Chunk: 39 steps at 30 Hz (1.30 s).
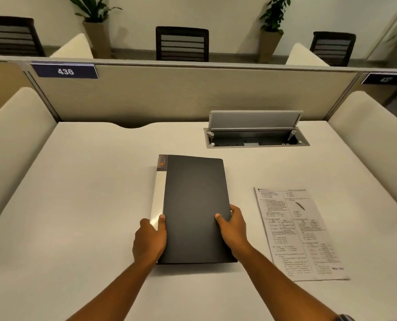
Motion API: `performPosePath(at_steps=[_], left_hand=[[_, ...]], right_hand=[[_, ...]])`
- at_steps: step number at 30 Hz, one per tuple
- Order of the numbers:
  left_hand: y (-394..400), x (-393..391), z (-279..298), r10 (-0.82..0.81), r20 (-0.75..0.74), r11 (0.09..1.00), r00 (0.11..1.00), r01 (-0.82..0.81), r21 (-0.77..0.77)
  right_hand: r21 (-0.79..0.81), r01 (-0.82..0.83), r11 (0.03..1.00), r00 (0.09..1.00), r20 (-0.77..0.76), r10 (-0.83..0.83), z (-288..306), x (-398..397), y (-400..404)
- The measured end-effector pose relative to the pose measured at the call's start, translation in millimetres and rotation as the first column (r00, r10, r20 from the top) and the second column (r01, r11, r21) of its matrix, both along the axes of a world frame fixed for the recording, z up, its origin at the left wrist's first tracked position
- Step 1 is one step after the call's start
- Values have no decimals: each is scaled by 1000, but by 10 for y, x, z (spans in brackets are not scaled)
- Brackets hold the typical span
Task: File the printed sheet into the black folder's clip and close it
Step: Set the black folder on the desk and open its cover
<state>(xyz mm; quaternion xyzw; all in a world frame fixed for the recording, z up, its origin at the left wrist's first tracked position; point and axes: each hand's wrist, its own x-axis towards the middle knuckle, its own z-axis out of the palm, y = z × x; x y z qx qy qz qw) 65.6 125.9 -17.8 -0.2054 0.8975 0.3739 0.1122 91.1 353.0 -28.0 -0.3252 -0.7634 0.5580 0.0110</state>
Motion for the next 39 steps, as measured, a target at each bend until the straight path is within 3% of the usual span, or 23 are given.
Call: performPosePath(at_steps=[7,16,28,32,35,39], left_hand=[[462,511,-28,-9,-144,997,990,-2,-77],[688,660,-44,-64,-168,957,984,13,-290],[640,655,-163,-113,-172,934,979,46,-354],[632,874,-267,-344,-244,886,907,228,-404],[643,1046,-313,-496,-160,812,853,391,-432],[582,1103,-324,-577,-72,743,813,487,-460]], right_hand=[[293,-202,935,978,108,177,-50,274,437],[499,-427,754,904,212,372,-150,401,699],[491,-435,755,900,204,386,-210,422,755],[498,-411,764,911,190,366,-241,430,729],[485,-394,781,919,190,345,-230,422,721],[473,-383,793,924,188,334,-208,425,698]])
